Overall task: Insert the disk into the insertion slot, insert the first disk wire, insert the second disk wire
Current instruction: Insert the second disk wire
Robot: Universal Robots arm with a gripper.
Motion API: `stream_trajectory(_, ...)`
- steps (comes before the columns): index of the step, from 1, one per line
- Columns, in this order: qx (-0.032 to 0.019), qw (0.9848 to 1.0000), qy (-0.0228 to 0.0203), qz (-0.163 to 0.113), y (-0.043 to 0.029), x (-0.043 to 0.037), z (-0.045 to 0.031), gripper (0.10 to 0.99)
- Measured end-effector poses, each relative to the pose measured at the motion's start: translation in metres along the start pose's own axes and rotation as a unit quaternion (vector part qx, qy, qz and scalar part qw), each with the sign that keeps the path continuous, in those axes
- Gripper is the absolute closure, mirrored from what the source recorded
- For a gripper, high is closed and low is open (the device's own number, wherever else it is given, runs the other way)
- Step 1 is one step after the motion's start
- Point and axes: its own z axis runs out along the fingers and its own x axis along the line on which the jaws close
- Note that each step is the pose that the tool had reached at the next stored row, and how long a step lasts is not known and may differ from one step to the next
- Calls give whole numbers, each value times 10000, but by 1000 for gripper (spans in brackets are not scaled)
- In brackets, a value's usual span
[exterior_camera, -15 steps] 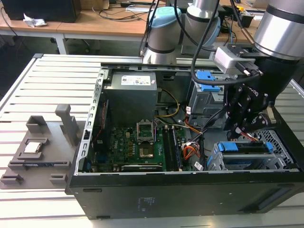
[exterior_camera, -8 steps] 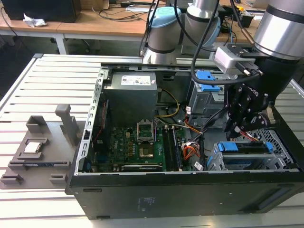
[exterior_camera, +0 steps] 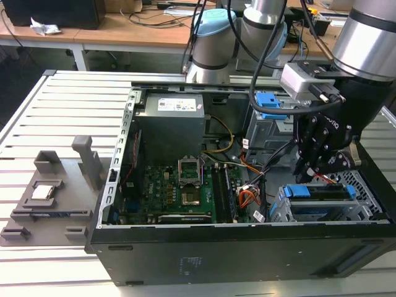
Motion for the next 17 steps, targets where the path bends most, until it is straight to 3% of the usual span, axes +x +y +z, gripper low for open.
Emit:
stream_trajectory(1, -2, 10000, 0, -1, 4, 55, 7, 878)
stream_trajectory(3, -20, 10000, -15, -3, -30, 85, 16, 878)
stream_trajectory(5, -64, 9999, -95, -6, -126, 97, 40, 878)
stream_trajectory(7, -77, 9999, -152, -3, -160, 101, 48, 878)
stream_trajectory(11, -93, 9997, -231, 38, -217, 106, 61, 878)
stream_trajectory(14, -107, 9996, -244, 109, -283, 115, 62, 878)
stream_trajectory(17, -122, 9989, -264, 367, -294, 115, 64, 878)
